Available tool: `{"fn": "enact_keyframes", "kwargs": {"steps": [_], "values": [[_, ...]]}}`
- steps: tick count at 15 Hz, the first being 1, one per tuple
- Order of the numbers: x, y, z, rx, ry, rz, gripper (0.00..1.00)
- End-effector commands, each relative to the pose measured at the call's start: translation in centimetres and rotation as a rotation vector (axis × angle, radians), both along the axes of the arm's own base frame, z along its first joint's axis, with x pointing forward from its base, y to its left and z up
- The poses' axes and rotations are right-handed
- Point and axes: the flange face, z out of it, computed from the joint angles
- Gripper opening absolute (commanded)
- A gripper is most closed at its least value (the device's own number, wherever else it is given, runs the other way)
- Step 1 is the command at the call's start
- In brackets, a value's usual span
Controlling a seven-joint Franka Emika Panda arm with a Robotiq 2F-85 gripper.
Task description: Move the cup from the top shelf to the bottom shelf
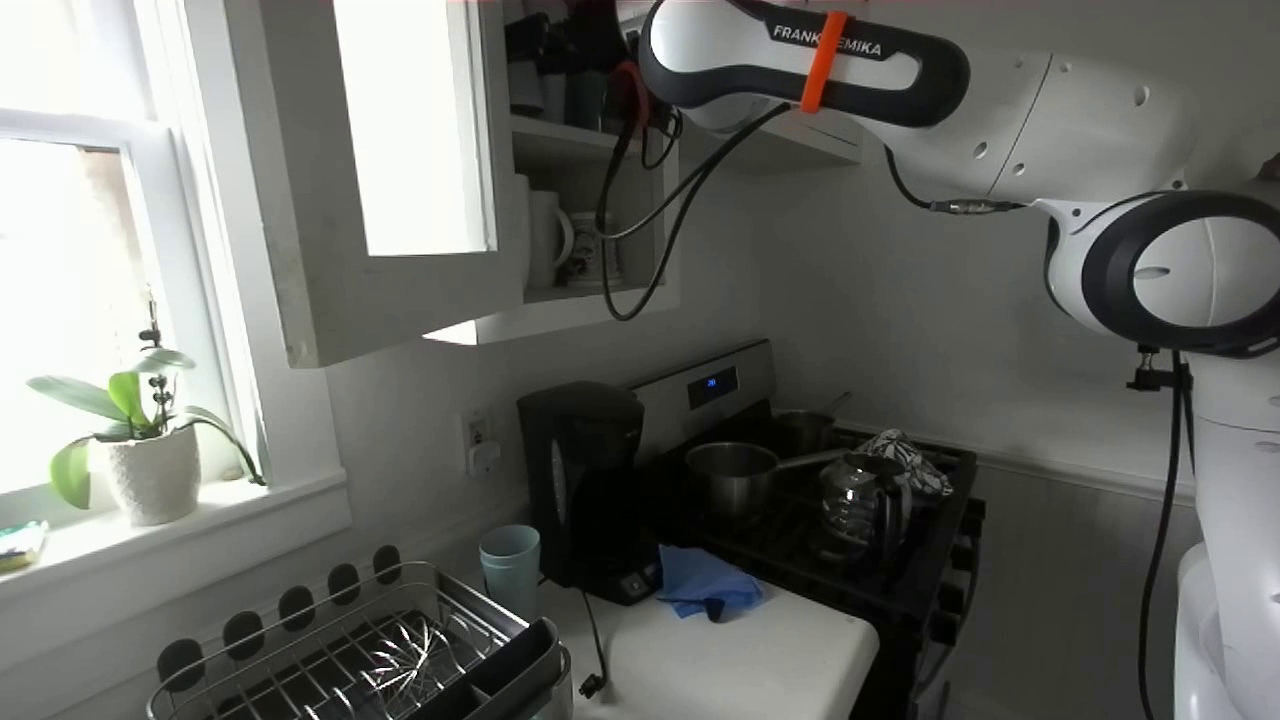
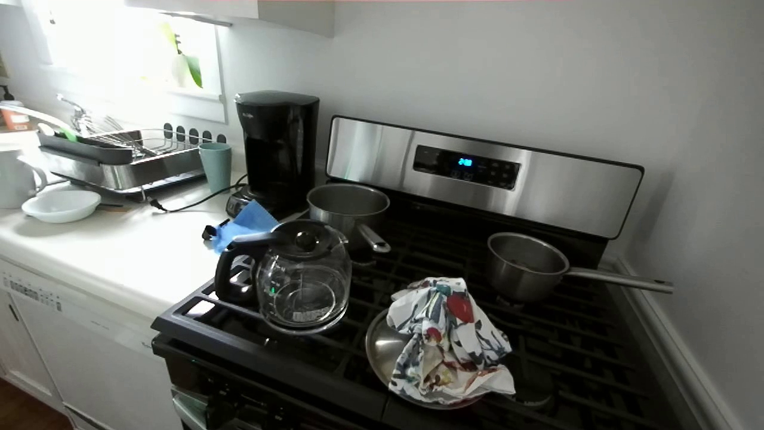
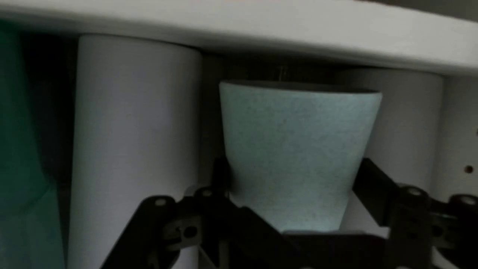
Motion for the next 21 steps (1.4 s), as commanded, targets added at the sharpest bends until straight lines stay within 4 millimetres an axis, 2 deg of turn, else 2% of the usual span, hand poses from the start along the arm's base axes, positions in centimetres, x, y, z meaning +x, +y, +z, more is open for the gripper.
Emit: {"fn": "enact_keyframes", "kwargs": {"steps": [1,7,13,21], "values": [[-1.4,0.5,1.1,0.009,0.026,-0.013,0.59],[-3.5,0.5,2.2,-0.015,0.031,-0.058,0.59],[-5.2,-0.7,2.7,-0.058,0.078,-0.164,0.59],[-8.1,-0.4,3.5,-0.042,0.104,-0.194,0.59]]}}
